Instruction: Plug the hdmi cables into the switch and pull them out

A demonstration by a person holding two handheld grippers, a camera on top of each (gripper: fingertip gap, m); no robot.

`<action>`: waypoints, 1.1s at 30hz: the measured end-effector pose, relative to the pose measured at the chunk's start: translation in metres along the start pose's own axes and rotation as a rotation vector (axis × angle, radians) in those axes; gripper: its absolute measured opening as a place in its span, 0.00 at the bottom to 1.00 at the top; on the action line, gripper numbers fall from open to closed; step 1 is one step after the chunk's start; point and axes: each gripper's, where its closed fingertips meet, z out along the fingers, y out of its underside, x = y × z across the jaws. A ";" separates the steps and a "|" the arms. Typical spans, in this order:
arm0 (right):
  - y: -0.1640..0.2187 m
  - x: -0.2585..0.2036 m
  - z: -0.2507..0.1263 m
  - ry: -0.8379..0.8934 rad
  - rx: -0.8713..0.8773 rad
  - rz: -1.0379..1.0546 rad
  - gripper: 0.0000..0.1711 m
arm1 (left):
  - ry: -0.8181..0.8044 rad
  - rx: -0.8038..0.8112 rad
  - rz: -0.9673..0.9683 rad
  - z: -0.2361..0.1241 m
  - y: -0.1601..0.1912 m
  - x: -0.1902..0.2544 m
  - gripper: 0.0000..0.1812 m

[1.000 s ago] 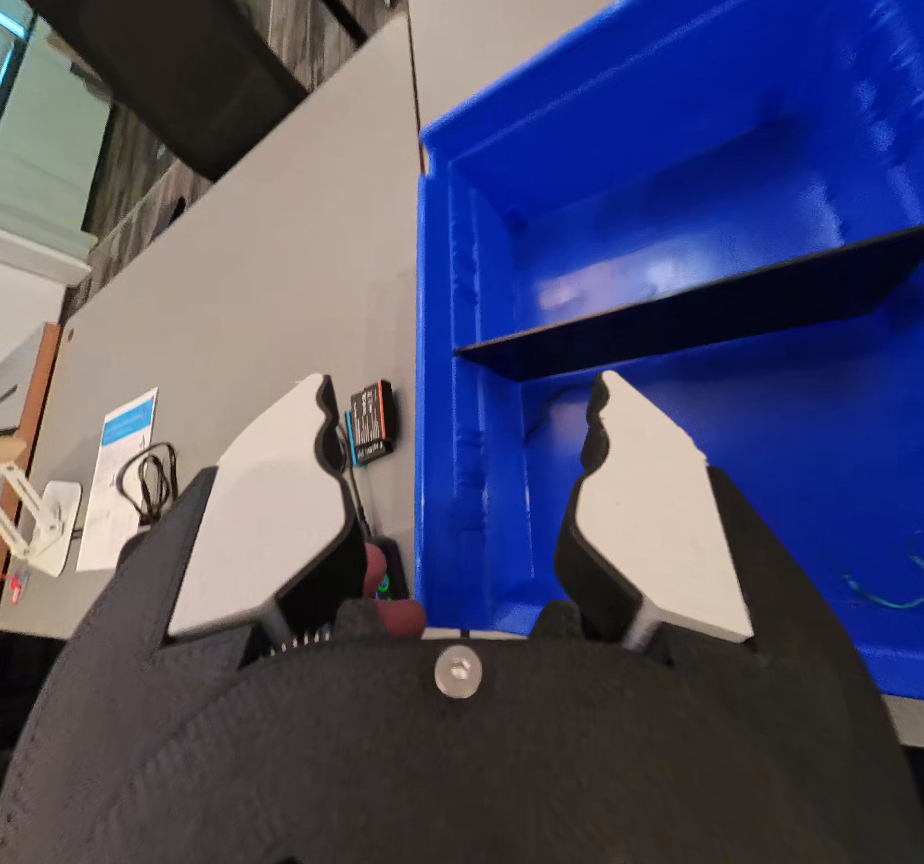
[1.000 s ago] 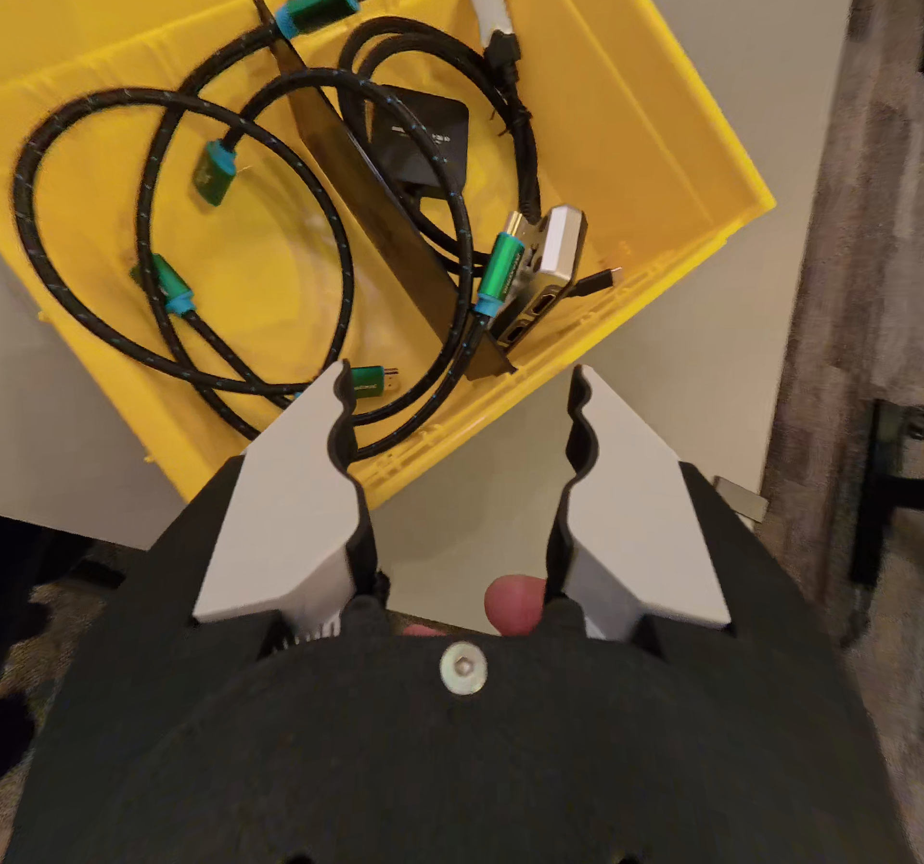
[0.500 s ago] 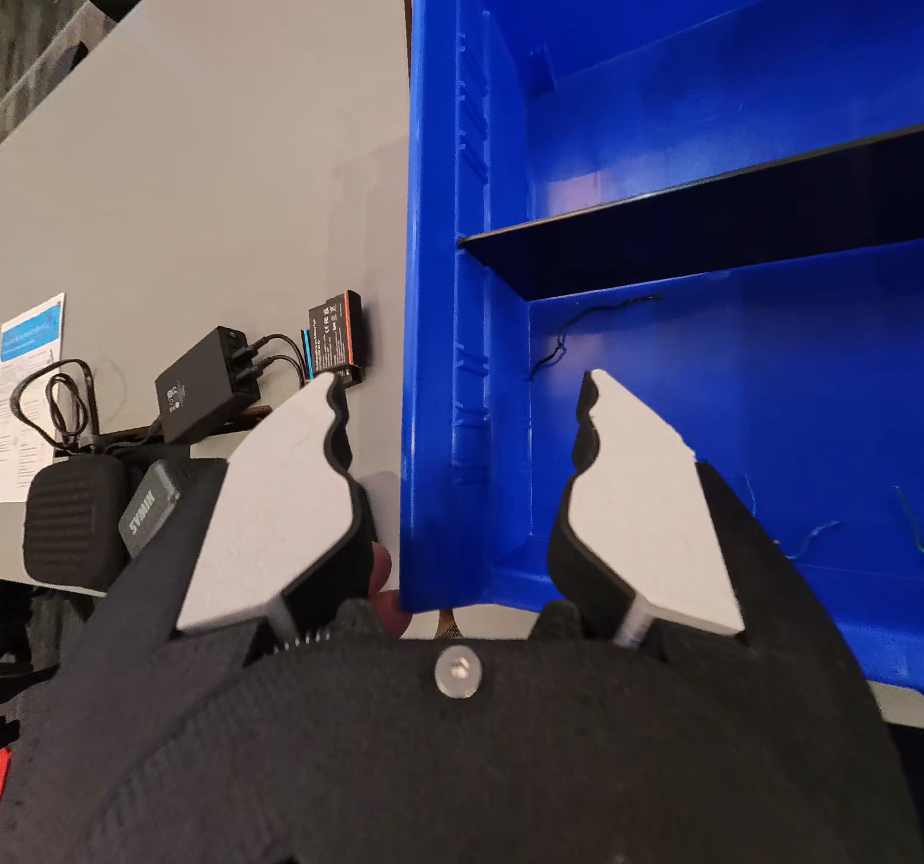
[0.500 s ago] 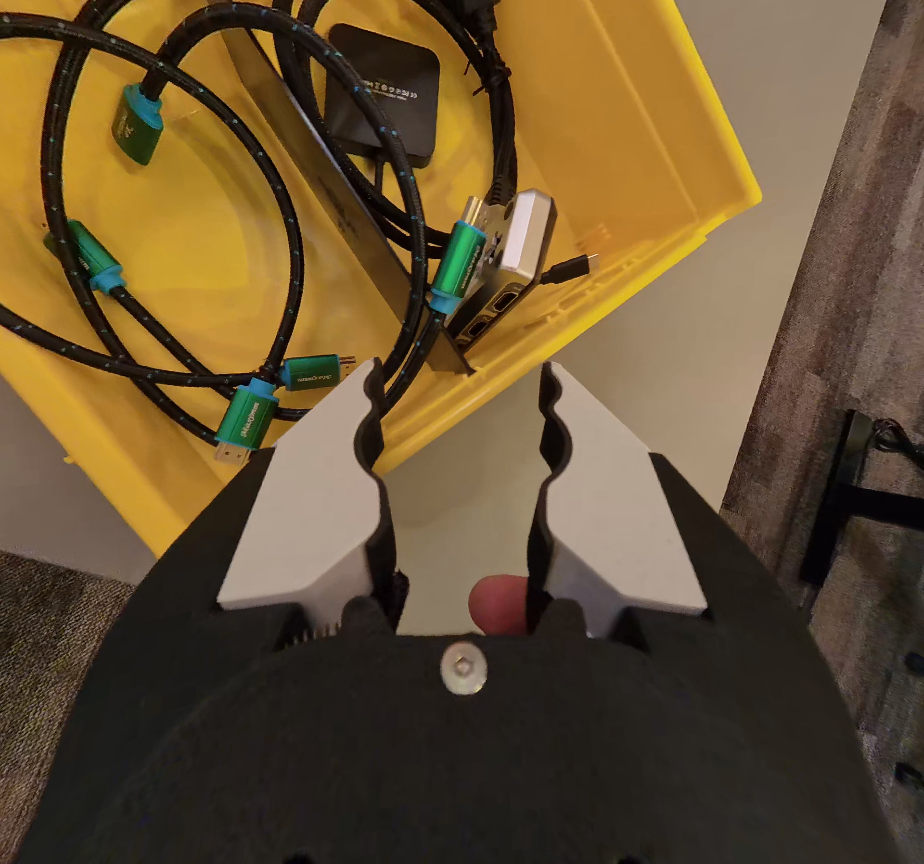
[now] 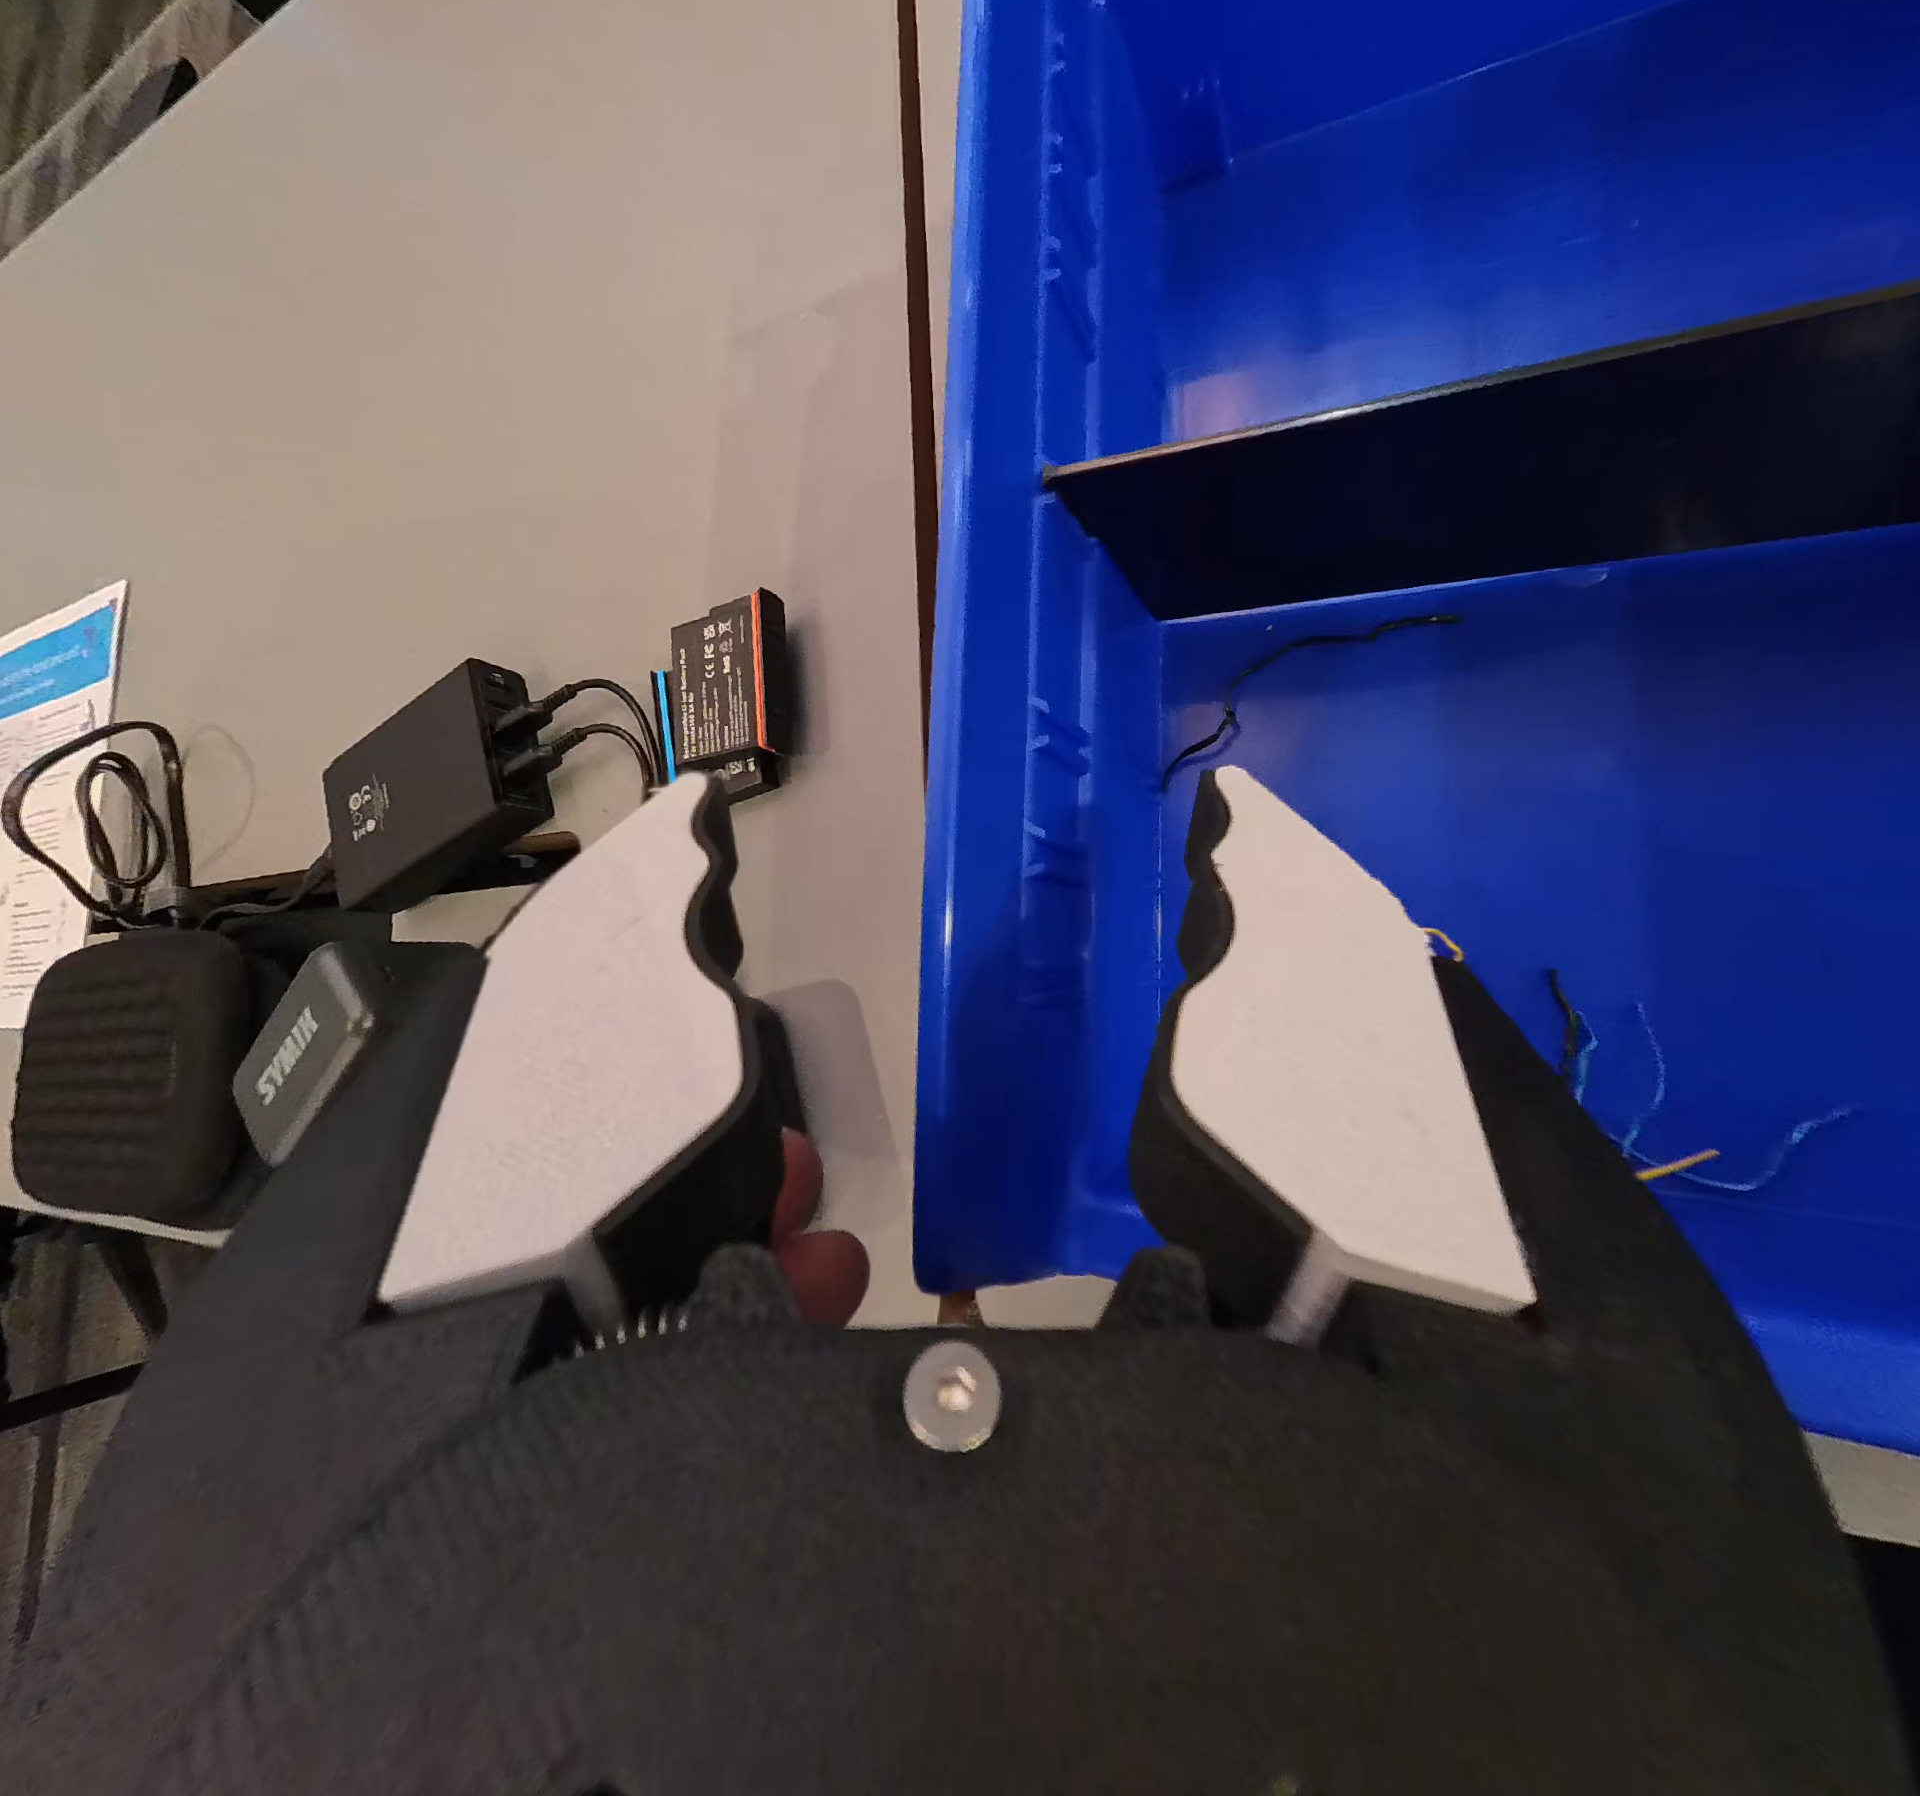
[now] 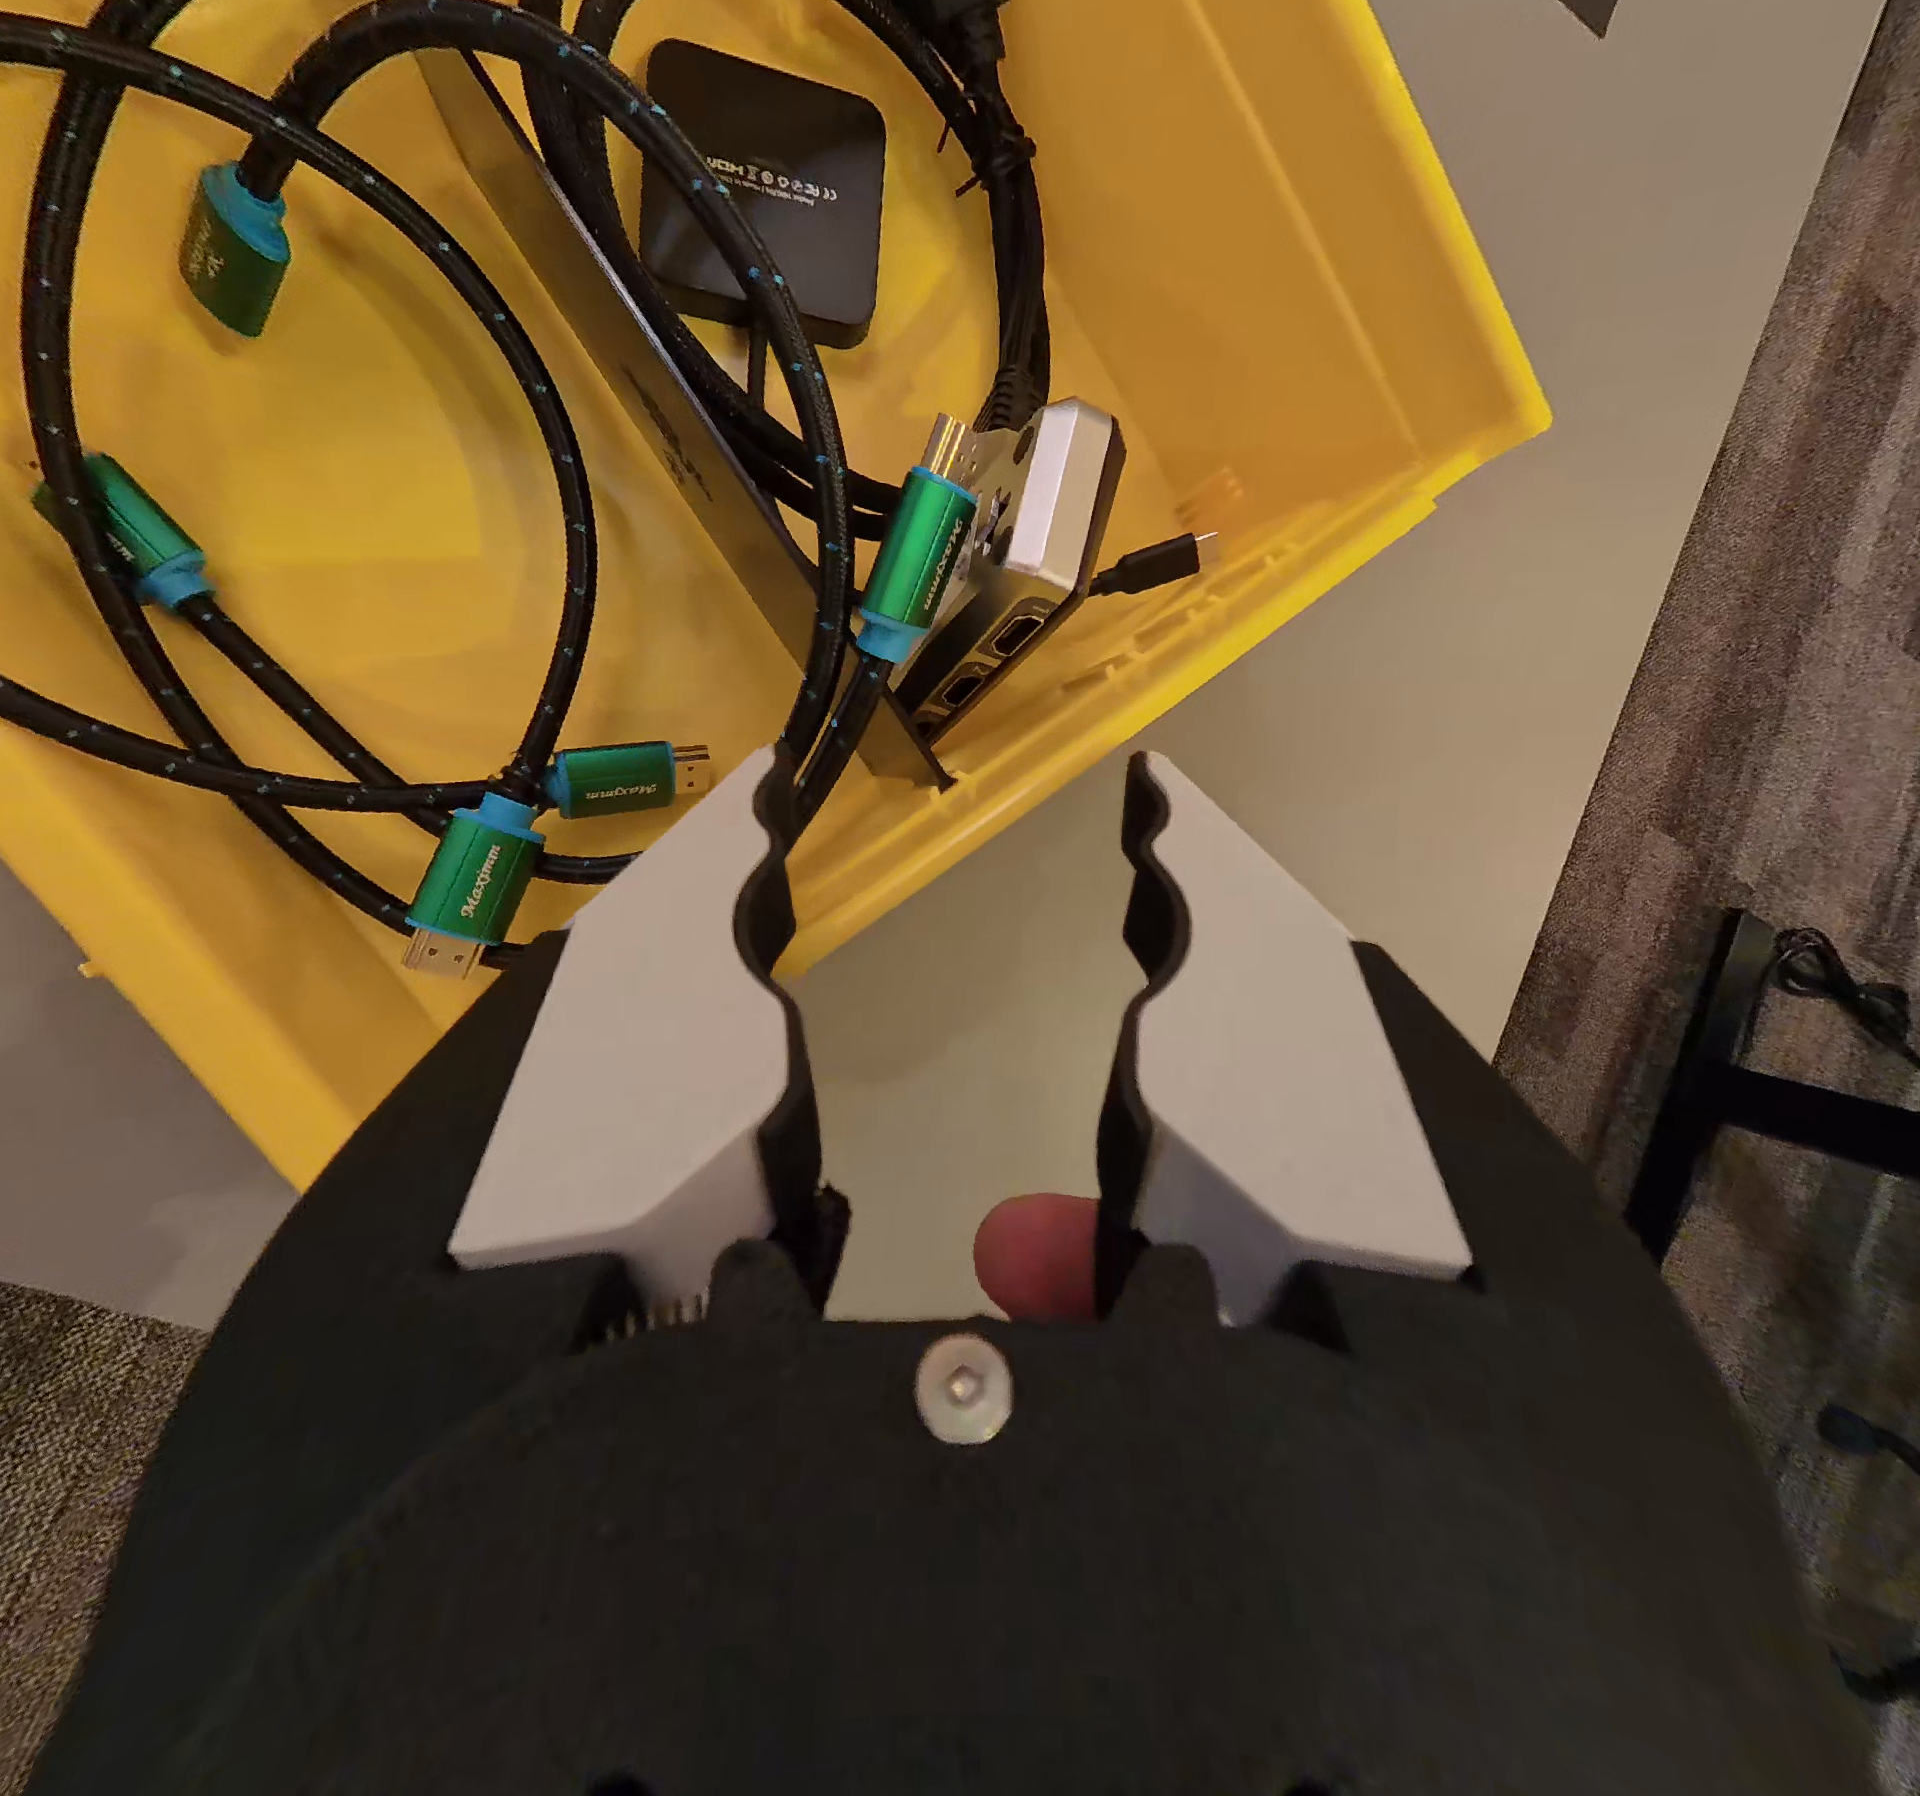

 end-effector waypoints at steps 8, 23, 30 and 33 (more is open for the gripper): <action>-0.002 -0.030 -0.017 -0.104 0.066 0.136 0.54 | 0.087 -0.032 -0.044 0.017 0.011 0.014 0.41; 0.034 -0.040 0.010 0.065 -0.074 0.064 0.52 | 0.148 0.025 -0.175 0.023 0.003 0.023 0.15; 0.031 -0.019 0.012 0.104 0.014 0.149 0.32 | 0.227 0.048 -0.193 0.017 -0.002 0.038 0.12; 0.026 -0.013 0.013 0.083 0.069 0.197 0.22 | 0.235 0.064 -0.188 0.015 -0.005 0.041 0.11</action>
